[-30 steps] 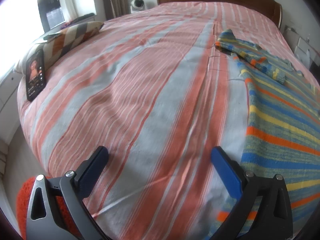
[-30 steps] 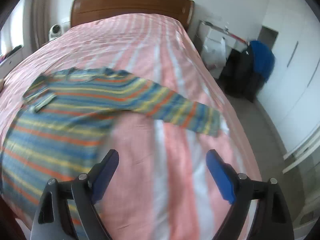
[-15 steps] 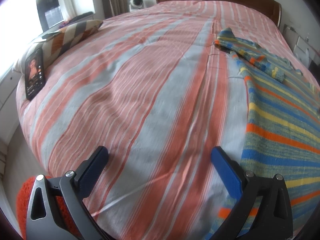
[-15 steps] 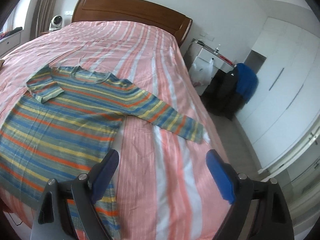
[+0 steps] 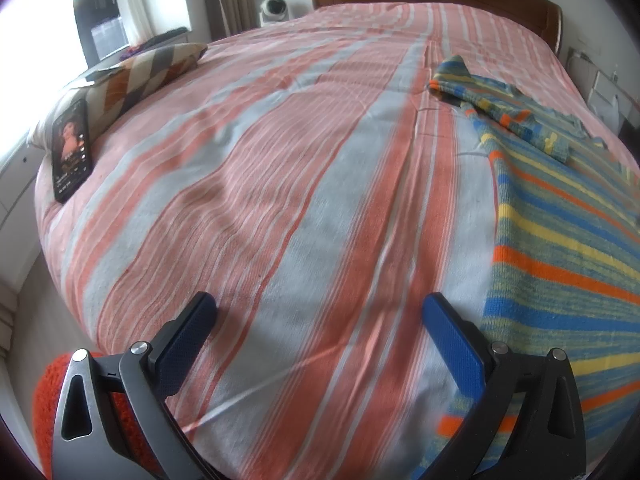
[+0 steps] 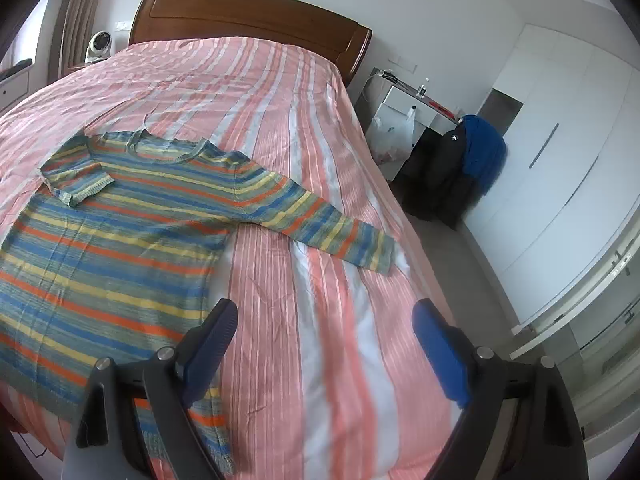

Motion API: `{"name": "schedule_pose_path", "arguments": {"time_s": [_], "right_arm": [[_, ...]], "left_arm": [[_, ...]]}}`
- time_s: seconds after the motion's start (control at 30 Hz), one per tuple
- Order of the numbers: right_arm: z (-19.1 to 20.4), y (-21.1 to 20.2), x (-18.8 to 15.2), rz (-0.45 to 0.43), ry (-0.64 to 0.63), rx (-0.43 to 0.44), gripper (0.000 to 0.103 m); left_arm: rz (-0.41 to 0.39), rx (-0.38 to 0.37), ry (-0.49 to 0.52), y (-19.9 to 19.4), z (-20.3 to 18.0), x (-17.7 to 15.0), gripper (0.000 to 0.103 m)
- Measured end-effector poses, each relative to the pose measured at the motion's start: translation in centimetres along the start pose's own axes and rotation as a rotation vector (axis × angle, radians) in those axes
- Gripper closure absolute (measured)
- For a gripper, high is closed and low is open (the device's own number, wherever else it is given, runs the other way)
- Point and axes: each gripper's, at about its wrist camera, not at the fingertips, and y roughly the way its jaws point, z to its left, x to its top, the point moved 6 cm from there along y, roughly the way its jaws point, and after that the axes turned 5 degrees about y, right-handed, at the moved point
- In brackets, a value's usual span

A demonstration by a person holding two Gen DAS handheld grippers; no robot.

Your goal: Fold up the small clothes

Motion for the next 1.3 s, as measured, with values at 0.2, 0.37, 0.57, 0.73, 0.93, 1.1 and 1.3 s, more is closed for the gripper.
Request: {"name": "schedule_pose_path", "arguments": {"time_s": [0.2, 0.37, 0.57, 0.73, 0.93, 1.1, 1.3], "right_arm": [[0.0, 0.5, -0.3, 0.013, 0.004, 0.009, 0.015], [0.8, 1.7, -1.8, 0.047, 0.025, 0.080, 0.015], [2.9, 2.8, -4.8, 0.079, 0.031, 0.160, 0.015], [4.6, 2.4, -6.0, 0.093, 0.026, 0.238, 0.015], [4.9, 1.3, -7.7, 0.088, 0.032, 0.268, 0.015], [4.6, 1.6, -8.5, 0.085, 0.041, 0.274, 0.015], [5.4, 1.1, -7.6, 0.039, 0.053, 0.304, 0.015]], "left_arm": [[-0.024, 0.032, 0.071, 0.3, -0.2, 0.2, 0.000], [-0.012, 0.000, 0.147, -2.7, 0.2, 2.8, 0.004], [-0.161, -0.340, 0.395, -8.3, -7.5, 13.2, 0.000], [-0.073, -0.385, 0.714, -1.2, -17.2, 16.6, 0.002], [0.131, -0.386, 0.593, 9.8, -18.1, 17.7, 0.058], [0.028, -0.348, 0.264, 9.0, -9.1, 23.5, 0.092], [0.038, -0.100, -0.191, 12.7, 10.7, 26.9, 0.093]]}}
